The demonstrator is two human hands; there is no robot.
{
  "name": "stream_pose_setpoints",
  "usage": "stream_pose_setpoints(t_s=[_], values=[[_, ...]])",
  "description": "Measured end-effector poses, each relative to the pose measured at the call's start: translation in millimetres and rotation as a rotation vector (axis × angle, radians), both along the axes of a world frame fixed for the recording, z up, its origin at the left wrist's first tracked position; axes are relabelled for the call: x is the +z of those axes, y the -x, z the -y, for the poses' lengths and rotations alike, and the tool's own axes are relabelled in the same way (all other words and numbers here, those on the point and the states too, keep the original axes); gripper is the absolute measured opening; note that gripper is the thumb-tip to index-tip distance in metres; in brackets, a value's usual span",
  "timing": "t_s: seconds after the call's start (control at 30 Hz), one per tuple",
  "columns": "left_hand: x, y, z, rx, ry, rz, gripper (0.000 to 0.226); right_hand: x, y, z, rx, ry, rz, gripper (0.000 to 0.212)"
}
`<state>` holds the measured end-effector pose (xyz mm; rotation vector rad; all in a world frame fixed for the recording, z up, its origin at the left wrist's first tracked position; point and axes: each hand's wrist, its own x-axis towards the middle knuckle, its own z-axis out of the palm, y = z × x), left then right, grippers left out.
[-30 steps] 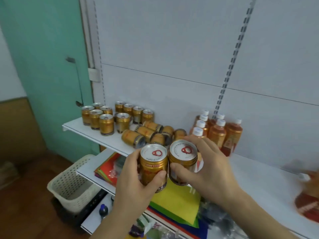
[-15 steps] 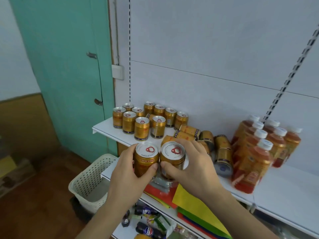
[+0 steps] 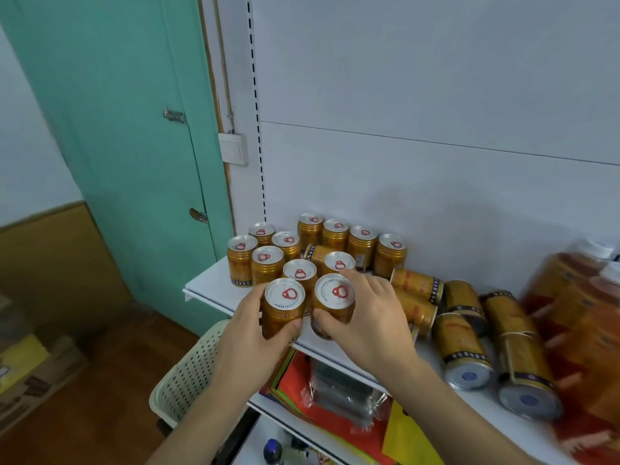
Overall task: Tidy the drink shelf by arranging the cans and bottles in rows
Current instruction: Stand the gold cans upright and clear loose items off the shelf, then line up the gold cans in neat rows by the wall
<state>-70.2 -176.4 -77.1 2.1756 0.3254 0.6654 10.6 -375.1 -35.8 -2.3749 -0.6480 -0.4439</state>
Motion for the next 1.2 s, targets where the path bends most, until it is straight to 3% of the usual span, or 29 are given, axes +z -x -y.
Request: stream_pose_setpoints(t_s=[0.33,0.53,0.73,1.0,1.2], values=[[-20.2,-45.0,-44.0,-0.170,0.003,-0.052,0.078,-14.5,-20.8,-26.8,-0.182,0.260,-0.033,0.082],[-22.9,-52.6,-52.9,-0.239,-0.157,-0.015,0.087,-20.0,-15.8,-34.4,-0.314,0.380,-0.024,0.085],[-11.5,-51.9,-65.8,-0.300,-0.221,-0.011,0.097,-15.4,3.8,-38.9,-0.398,0.365,-0.046,0.084],[33.2,-84.5,-82.8,-0.328,-0.319,0.266,0.070,18.3,4.4,-39.1,-0.444,0.303,0.013,0.078],[71.7,-150.2,-73.7,-0.515,-0.500,0.079,0.050,38.3,-33.6,-34.2,-0.403,0.323,-0.026,0.081]])
